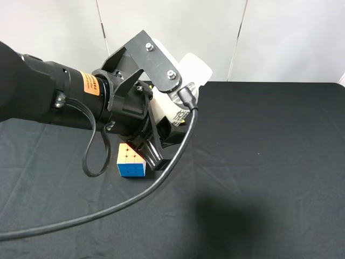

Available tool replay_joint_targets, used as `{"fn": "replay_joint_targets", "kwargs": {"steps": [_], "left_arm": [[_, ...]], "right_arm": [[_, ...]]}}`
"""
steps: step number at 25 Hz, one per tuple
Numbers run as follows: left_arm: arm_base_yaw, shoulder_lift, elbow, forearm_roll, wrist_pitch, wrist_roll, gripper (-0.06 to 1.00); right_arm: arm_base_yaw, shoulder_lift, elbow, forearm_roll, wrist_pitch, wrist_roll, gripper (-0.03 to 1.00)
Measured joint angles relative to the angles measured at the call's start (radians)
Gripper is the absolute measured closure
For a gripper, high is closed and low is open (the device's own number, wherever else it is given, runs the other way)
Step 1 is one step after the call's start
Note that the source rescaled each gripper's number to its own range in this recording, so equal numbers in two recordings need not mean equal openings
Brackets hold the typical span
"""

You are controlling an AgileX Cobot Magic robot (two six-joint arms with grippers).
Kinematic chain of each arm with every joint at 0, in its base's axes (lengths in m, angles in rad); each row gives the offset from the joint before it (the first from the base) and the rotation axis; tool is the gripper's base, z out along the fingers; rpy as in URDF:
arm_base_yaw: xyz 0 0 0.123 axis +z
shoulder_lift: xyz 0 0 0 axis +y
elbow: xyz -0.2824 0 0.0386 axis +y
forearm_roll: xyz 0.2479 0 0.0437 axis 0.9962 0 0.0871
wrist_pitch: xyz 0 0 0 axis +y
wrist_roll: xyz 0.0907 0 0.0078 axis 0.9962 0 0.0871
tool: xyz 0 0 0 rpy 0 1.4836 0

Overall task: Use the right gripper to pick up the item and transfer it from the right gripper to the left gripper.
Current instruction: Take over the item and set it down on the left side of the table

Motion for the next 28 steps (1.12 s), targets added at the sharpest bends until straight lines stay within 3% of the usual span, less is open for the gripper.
{"fn": "replay_joint_targets", "kwargs": {"steps": [21,28], "left_arm": [[0.000,0.000,0.000,0.000,0.000,0.000,0.91],[0.000,0.000,0.000,0.000,0.000,0.000,0.91]], "right_arm": [[0.000,-0.602,0.593,-0.006,0.000,0.066,-0.03],[0.000,-0.743,0.740,-0.031,-0.081,0.069,-0.03]]}}
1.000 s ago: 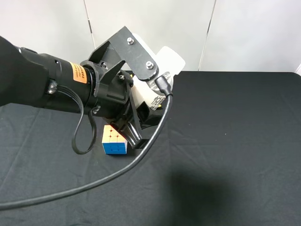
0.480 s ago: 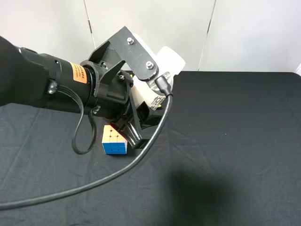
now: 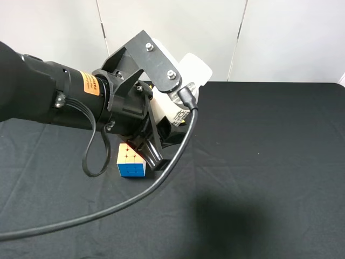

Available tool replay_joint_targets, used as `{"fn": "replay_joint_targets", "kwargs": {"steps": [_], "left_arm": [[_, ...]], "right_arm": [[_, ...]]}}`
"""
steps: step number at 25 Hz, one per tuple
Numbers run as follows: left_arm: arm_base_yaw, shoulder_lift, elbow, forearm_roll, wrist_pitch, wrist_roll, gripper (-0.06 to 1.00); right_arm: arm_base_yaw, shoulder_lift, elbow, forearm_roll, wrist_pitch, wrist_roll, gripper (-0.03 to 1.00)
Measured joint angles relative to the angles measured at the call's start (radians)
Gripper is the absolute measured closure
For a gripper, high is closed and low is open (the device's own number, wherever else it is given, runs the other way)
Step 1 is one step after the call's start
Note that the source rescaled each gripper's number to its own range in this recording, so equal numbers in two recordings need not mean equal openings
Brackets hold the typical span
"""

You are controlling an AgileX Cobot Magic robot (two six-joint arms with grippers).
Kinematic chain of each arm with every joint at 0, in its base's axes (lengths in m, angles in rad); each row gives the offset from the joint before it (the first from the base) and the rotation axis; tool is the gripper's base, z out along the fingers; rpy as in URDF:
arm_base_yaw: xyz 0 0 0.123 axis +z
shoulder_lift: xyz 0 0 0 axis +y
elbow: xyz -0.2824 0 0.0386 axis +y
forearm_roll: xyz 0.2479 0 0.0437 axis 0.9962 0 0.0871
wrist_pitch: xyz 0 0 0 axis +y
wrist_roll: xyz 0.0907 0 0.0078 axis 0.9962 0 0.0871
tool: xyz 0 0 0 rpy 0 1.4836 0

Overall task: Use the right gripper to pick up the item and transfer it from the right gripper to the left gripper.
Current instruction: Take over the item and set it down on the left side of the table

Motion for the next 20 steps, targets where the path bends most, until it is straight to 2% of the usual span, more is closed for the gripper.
{"fn": "replay_joint_targets", "kwargs": {"steps": [7,20], "left_arm": [[0.000,0.000,0.000,0.000,0.000,0.000,0.91],[0.000,0.000,0.000,0.000,0.000,0.000,0.91]], "right_arm": [[0.000,-0.027,0.038,-0.028,-0.083,0.000,-0.03],[0.000,-0.027,0.050,-0.028,-0.101,0.000,-0.03]]}}
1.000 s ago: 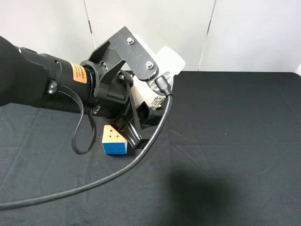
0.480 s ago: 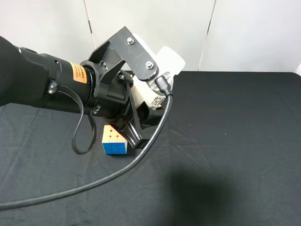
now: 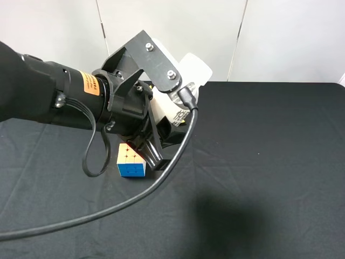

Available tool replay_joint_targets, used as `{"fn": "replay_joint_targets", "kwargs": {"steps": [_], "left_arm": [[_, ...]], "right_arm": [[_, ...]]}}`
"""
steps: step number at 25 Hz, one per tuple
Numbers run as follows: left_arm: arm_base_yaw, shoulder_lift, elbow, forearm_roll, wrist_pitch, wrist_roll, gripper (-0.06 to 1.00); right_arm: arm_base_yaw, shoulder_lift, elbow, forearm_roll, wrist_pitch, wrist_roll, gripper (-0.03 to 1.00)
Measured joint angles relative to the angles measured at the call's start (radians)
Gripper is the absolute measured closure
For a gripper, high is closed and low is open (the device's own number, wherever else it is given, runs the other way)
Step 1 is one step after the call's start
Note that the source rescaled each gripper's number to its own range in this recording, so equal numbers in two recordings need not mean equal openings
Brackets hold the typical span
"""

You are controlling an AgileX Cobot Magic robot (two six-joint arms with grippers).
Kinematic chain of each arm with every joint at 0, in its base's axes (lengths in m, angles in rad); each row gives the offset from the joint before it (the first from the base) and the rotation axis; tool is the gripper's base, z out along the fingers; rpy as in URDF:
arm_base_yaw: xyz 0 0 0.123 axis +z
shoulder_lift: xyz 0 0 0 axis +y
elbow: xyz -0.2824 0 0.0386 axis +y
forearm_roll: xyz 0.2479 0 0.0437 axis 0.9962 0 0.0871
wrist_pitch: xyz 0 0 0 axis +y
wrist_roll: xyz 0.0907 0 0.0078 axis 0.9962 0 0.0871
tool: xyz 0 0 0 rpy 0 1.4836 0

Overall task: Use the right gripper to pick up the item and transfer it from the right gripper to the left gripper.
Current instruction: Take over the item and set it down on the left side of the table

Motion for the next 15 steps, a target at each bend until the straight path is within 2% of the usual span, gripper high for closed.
{"fn": "replay_joint_targets", "kwargs": {"steps": [4,10,15], "left_arm": [[0.000,0.000,0.000,0.000,0.000,0.000,0.91],[0.000,0.000,0.000,0.000,0.000,0.000,0.91],[0.000,-0.012,0.000,0.000,0.005,-0.001,0.91]], "right_arm": [[-0.052,0.000,0.000,0.000,-0.005,0.000,-0.03],[-0.256,-0.033,0.000,0.000,-0.006,0.000,-0.03],[-0.388,-0.064,0.000,0.005,-0.006,0.000,-0.03]]}}
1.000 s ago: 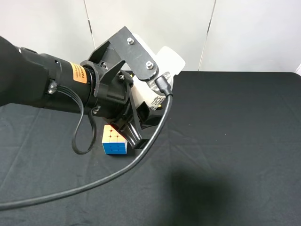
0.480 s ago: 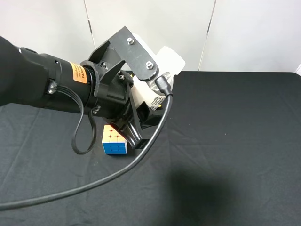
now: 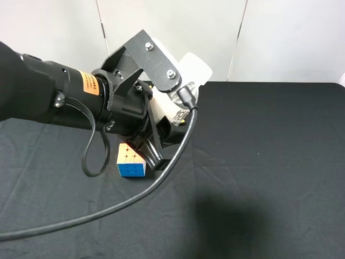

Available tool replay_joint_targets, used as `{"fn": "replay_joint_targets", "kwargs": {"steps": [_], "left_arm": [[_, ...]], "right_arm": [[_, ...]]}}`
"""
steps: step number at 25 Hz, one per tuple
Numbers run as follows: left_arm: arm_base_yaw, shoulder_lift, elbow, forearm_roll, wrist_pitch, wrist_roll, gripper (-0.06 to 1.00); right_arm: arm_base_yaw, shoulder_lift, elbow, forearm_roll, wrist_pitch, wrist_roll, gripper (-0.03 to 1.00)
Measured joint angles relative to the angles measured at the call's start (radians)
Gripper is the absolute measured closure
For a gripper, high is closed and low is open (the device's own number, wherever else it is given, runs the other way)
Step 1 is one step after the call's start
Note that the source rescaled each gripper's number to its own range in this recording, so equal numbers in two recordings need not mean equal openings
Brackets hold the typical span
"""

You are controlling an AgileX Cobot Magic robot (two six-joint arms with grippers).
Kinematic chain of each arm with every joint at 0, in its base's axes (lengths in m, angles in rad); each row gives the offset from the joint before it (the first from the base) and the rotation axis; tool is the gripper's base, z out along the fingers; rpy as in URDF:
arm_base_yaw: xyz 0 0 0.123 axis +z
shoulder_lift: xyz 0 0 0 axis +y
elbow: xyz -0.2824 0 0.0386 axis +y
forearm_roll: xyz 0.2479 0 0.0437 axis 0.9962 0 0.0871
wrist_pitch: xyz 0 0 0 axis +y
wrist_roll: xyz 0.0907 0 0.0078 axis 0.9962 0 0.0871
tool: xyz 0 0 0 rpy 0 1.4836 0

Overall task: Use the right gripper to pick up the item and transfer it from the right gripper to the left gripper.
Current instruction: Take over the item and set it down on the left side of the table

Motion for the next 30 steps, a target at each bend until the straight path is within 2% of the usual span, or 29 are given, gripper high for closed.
{"fn": "replay_joint_targets", "kwargs": {"steps": [5,10,16,26,27,30], "left_arm": [[0.021,-0.054,-0.026,-0.003,0.060,0.000,0.91],[0.094,-0.107,-0.088,-0.003,0.214,-0.014,0.91],[0.250,-0.110,-0.167,0.001,0.368,-0.072,0.91],[0.541,-0.110,-0.180,0.004,0.456,-0.082,0.91],[0.541,-0.110,-0.180,0.004,0.456,-0.082,0.91],[0.621,-0.110,-0.180,0.005,0.483,-0.084,0.91]], "right_arm": [[-0.071,0.000,0.000,0.000,0.000,0.000,-0.03],[-0.080,0.000,0.000,0.000,0.000,0.000,-0.03],[-0.080,0.000,0.000,0.000,0.000,0.000,-0.03],[-0.080,0.000,0.000,0.000,0.000,0.000,-0.03],[-0.080,0.000,0.000,0.000,0.000,0.000,-0.03],[-0.080,0.000,0.000,0.000,0.000,0.000,-0.03]]}}
